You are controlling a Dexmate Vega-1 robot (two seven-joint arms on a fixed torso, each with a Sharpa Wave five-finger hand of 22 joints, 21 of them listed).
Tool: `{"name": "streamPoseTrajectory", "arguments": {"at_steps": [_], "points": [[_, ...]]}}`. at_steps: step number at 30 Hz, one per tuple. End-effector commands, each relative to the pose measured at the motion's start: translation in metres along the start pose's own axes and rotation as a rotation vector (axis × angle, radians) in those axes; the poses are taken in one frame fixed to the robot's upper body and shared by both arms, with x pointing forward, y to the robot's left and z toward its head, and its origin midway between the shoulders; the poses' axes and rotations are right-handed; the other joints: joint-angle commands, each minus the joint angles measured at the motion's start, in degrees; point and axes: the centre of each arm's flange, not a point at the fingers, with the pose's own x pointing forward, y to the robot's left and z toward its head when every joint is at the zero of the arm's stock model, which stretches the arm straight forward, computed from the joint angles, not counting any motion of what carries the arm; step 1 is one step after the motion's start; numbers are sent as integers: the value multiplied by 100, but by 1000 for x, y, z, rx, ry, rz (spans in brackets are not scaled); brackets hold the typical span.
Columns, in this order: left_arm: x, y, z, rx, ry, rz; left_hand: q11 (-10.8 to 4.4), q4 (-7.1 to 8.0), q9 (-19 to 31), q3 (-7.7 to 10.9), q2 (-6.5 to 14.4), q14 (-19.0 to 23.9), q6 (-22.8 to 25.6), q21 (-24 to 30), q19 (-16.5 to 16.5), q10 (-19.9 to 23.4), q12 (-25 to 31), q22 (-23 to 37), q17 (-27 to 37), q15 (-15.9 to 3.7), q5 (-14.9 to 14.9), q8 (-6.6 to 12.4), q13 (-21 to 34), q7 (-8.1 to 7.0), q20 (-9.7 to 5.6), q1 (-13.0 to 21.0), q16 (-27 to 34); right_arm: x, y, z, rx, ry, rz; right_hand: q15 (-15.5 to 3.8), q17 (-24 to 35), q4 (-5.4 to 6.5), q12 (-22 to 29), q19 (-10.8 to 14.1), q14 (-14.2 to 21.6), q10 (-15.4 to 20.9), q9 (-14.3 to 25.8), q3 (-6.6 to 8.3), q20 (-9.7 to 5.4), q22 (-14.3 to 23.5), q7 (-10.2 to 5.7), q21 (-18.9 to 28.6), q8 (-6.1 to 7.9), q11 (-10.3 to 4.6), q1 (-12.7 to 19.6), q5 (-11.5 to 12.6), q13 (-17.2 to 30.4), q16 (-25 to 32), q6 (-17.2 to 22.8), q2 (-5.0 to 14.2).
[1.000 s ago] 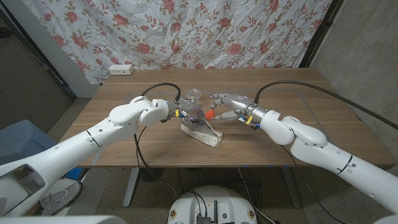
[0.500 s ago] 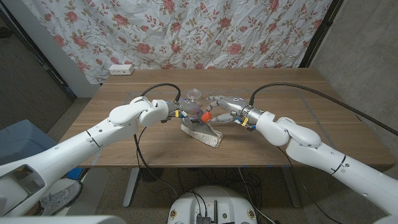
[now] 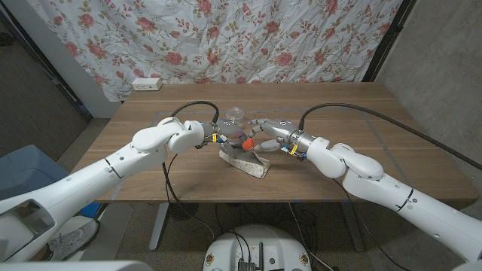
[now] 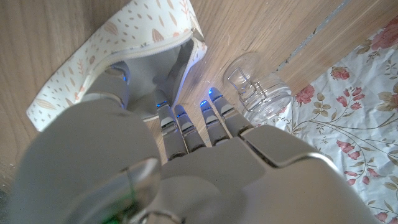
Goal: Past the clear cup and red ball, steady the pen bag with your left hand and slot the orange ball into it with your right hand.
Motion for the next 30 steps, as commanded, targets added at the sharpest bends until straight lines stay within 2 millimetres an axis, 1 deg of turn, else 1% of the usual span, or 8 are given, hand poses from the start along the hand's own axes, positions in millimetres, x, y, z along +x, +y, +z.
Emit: {"name": "streamPoseTrajectory", "arguments": {"at_steps": [1, 19, 30], "points": [[2, 1, 0, 3, -4, 2, 7, 10, 9, -12, 14, -5, 54, 15, -14, 7, 50, 7, 9, -577, 31, 42, 13, 8, 18, -51, 22, 2, 6, 0, -2, 9, 8, 3, 6, -12, -9, 18, 5, 42, 30, -24, -8, 19, -62, 3, 26, 17, 34, 25, 20, -7, 114, 17], [3, 1, -3, 5, 2, 0, 17, 7, 9, -25, 34, 7, 68, 21, -5, 26, 56, 7, 9, -582, 35, 46, 12, 9, 23, -60, 26, 9, 9, 4, 12, 8, 16, 12, 5, -29, -19, 21, -5, 24, 23, -38, 9, 19, -61, 3, 12, 7, 54, 19, 19, -17, 88, -20], [5, 0, -3, 1, -4, -1, 13, 5, 9, -34, 44, 10, 73, 24, 1, 33, 57, 7, 9, -579, 36, 46, 12, 8, 24, -66, 25, 12, 10, 3, 14, 24, 21, 32, -2, -52, -27, 61, -8, 2, 13, -61, 19, 19, -60, 16, -22, 16, 74, 19, 19, -28, 19, -92]]}}
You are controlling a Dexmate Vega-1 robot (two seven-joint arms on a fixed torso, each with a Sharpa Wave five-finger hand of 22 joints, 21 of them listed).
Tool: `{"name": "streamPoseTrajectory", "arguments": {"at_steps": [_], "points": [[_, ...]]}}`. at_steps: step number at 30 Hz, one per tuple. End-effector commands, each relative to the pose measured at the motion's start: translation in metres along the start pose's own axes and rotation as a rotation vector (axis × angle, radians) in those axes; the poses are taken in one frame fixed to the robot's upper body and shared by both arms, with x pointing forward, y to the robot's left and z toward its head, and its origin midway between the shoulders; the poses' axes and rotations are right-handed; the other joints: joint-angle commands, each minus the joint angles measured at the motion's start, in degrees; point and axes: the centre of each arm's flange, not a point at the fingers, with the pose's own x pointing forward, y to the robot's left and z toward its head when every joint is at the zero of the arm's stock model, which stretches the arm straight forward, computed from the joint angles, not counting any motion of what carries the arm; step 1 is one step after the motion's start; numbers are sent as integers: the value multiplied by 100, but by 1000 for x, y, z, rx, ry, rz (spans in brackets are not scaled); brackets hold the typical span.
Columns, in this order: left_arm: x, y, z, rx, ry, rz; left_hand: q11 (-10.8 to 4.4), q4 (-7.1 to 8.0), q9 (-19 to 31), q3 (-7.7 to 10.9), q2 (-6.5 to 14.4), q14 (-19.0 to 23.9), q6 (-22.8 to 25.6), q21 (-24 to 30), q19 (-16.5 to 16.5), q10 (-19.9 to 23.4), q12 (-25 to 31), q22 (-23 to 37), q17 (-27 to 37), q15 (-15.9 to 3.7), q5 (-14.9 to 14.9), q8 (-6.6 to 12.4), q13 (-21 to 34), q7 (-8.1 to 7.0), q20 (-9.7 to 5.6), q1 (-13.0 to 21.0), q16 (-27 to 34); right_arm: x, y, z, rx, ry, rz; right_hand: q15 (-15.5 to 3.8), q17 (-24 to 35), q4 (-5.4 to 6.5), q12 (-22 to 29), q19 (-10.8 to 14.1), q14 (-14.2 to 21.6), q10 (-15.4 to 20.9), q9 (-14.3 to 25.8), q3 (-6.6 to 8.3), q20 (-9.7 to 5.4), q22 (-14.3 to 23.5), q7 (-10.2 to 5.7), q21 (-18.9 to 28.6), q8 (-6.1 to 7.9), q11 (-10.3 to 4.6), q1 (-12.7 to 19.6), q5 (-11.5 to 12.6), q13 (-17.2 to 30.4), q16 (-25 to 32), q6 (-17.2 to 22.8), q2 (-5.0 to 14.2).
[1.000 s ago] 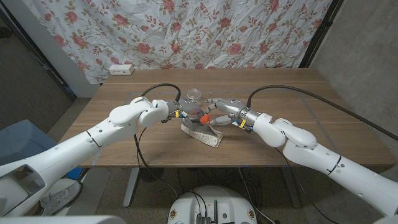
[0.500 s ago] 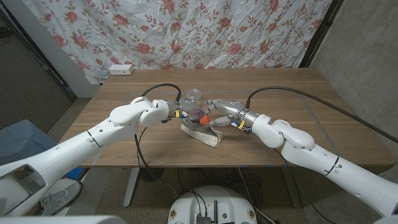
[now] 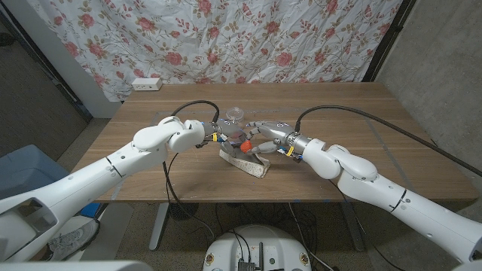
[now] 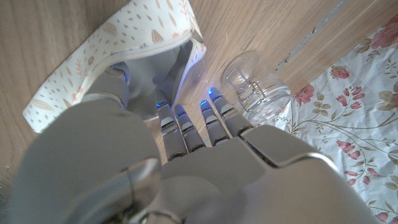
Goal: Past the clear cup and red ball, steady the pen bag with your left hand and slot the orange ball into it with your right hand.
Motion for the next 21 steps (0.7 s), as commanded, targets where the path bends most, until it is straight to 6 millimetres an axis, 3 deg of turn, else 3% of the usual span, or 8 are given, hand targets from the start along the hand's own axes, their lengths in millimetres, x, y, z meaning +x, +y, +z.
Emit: {"name": "streamPoseTrajectory", "arguments": {"at_steps": [1, 21], "points": [[2, -1, -1, -4, -5, 1, 12, 5, 10, -36, 21, 10, 50, 24, -1, 26, 54, 8, 9, -581, 36, 23, 12, -14, 26, -43, 25, 4, 2, 0, 2, 14, 7, 32, 15, -6, -5, 63, -8, 1, 4, -15, 17, 19, -59, 16, -21, 18, 43, 22, 19, -7, 10, -64], [5, -2, -2, -11, -4, 2, 30, 4, 10, -51, 39, 14, 50, 26, 3, 33, 54, 8, 9, -568, 38, 20, 12, -8, 31, -56, 24, 8, 3, -4, 23, 34, 36, 90, -2, -17, -41, 42, -81, -121, -51, -88, 52, 20, -37, 0, -240, 64, 78, 52, 21, -64, -456, -270]]}}
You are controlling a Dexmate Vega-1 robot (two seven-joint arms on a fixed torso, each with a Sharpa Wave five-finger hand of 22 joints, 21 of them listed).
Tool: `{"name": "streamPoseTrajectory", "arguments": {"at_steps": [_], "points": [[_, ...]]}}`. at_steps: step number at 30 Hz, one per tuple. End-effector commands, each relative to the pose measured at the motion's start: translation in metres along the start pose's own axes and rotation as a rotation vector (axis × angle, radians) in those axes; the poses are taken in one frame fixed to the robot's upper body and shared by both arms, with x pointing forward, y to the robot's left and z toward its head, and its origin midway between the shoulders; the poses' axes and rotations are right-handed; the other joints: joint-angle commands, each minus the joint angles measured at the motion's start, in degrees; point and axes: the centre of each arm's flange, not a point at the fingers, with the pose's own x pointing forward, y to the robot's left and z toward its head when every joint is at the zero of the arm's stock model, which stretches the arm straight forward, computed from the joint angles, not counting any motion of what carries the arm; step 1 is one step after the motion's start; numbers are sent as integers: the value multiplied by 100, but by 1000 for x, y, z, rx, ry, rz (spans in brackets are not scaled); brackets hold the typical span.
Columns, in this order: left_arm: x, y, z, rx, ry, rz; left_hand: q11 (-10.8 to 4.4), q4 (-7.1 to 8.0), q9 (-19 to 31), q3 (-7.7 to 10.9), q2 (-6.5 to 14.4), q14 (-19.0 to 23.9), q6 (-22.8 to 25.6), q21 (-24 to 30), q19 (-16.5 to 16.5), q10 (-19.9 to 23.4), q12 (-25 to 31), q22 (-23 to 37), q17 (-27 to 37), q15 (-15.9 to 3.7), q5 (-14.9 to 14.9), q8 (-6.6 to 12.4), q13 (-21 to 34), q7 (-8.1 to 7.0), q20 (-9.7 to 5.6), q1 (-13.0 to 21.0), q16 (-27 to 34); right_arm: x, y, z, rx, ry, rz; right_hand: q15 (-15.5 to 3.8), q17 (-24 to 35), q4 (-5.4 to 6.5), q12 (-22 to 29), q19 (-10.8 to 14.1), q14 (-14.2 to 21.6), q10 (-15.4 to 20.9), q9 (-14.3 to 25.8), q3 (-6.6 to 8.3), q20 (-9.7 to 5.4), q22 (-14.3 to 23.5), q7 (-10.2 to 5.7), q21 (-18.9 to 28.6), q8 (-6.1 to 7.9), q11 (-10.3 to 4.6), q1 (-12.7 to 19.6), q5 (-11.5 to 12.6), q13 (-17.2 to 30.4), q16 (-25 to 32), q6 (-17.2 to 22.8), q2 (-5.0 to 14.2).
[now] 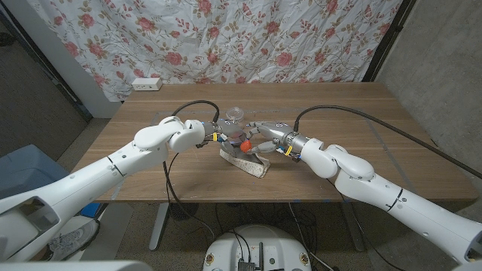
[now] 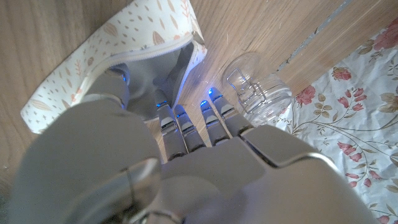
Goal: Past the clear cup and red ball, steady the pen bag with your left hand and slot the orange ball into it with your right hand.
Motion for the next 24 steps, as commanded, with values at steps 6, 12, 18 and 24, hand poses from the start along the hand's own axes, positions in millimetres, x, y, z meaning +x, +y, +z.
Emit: {"name": "streamPoseTrajectory", "arguments": {"at_steps": [6, 12, 18, 24], "points": [[2, 0, -1, -4, -1, 0, 26, 7, 10, -9, 27, 17, 45, 27, 3, 32, 53, 9, 9, -567, 38, 17, 13, -12, 34, -41, 25, 4, 1, -2, 18, 8, 33, 70, -10, 10, -34, -27, -57, -108, -40, -58, 20, 21, 71, -9, -116, 92, -39, 50, 23, -48, -225, -133], [2, 0, -1, -2, -3, -2, 24, 8, 10, -13, 33, 14, 45, 26, 1, 32, 53, 9, 9, -566, 38, 17, 13, -11, 38, -47, 23, 3, 0, -3, 21, 10, 36, 96, -11, 42, -42, -68, -94, -180, -73, -98, 54, 23, 139, -17, -228, 100, -84, 81, 26, -74, -453, -199], [2, 1, -1, 2, -3, -2, 16, 7, 10, -19, 38, 11, 46, 26, 1, 37, 54, 9, 9, -566, 39, 17, 13, -13, 32, -51, 21, 1, 0, -4, 24, 8, 41, 132, -14, 59, -48, -99, -130, -241, -91, -128, 89, 23, 181, -22, -300, 140, -124, 101, 28, -98, -596, -248], [1, 1, 0, 3, -1, -1, 37, 6, 10, -26, 41, 14, 44, 27, 3, 33, 52, 9, 9, -565, 39, 16, 13, -11, 32, -58, 22, -2, 0, -7, 23, 9, 46, 181, -10, 105, -57, -140, -189, -336, -110, -188, 102, 25, 260, -24, -415, 195, -235, 134, 32, -130, -827, -315]]}}
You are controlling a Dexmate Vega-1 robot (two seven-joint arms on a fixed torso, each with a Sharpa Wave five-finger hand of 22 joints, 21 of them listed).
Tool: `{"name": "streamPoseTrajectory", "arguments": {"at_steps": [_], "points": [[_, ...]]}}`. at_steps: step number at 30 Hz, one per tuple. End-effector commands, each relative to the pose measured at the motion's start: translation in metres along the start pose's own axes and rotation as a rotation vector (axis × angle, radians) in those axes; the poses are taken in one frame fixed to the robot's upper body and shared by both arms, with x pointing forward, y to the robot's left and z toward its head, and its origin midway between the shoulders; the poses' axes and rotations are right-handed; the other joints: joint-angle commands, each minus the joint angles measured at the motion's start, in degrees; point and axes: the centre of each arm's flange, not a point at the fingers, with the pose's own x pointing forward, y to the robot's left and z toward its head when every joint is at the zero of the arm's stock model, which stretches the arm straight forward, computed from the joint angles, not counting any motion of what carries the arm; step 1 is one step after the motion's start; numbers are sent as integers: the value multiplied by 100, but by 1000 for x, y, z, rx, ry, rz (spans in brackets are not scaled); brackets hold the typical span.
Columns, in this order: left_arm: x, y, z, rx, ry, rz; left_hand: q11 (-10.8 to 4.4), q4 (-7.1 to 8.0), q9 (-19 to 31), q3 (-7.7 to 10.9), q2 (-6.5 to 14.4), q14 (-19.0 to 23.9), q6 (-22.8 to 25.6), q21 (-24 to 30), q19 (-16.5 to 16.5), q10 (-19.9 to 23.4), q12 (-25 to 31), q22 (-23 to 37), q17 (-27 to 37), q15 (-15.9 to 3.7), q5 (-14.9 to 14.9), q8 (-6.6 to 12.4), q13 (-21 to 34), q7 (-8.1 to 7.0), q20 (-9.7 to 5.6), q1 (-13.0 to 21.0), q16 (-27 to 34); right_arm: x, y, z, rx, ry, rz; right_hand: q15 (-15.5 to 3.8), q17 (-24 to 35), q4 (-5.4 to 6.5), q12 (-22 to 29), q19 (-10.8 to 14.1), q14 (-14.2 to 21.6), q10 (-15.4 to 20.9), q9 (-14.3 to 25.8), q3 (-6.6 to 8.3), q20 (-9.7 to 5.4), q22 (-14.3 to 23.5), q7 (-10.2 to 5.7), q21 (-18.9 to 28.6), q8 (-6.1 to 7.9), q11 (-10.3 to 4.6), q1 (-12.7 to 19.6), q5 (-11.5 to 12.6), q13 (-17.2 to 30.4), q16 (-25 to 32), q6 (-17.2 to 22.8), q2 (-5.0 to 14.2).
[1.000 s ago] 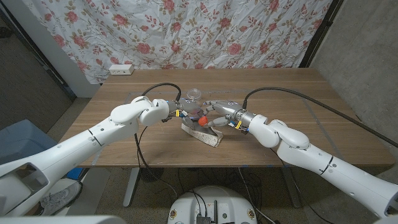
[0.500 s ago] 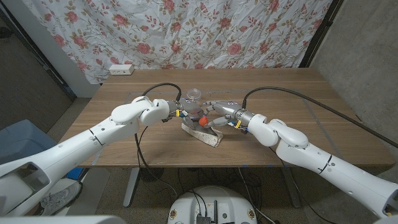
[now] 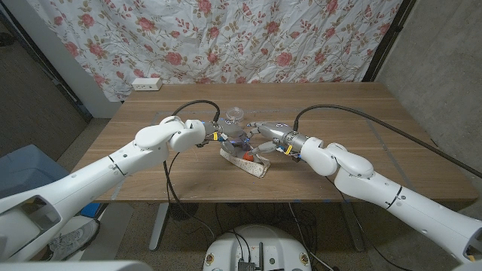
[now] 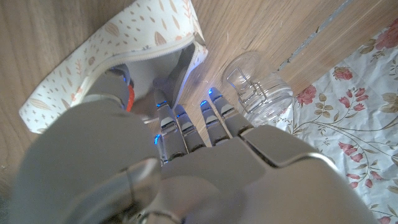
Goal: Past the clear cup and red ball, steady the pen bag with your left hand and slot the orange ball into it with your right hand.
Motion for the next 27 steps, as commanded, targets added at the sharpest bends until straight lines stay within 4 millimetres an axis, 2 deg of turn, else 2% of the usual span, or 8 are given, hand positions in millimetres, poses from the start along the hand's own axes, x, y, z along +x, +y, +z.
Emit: {"name": "streamPoseTrajectory", "arguments": {"at_steps": [1, 11, 27], "points": [[-1, 1, 1, 4, 2, -1, 36, 6, 10, -28, 19, 16, 40, 27, 2, 35, 53, 9, 9, -566, 39, 14, 13, -11, 30, -37, 23, -5, -1, -4, 2, 1, 9, 27, 19, 29, -17, -51, -29, -69, -4, -55, 13, 25, 39, -1, -80, 27, -112, 71, 32, -45, -156, -66], [-3, 2, 2, 10, 8, 3, 29, 4, 10, -37, 24, 14, 57, 27, 2, 34, 52, 9, 8, -568, 39, 20, 12, -18, 32, -44, 21, -13, -2, -9, -2, 3, -8, 71, 31, 103, -19, -90, -101, -180, -26, -175, 25, 27, 71, 1, -191, 86, -345, 154, 36, -81, -330, -195], [-9, 7, 0, 18, 20, 32, 8, 15, 5, -57, 69, 112, 218, 51, 64, 161, 93, 11, 9, -585, 37, 68, 12, -32, 23, -79, 50, -24, -8, -22, -17, 38, -31, 78, 49, 200, 15, -112, -111, -174, -30, -253, 30, 29, 108, 8, -216, 93, -573, 253, 39, -85, -303, -192]]}}
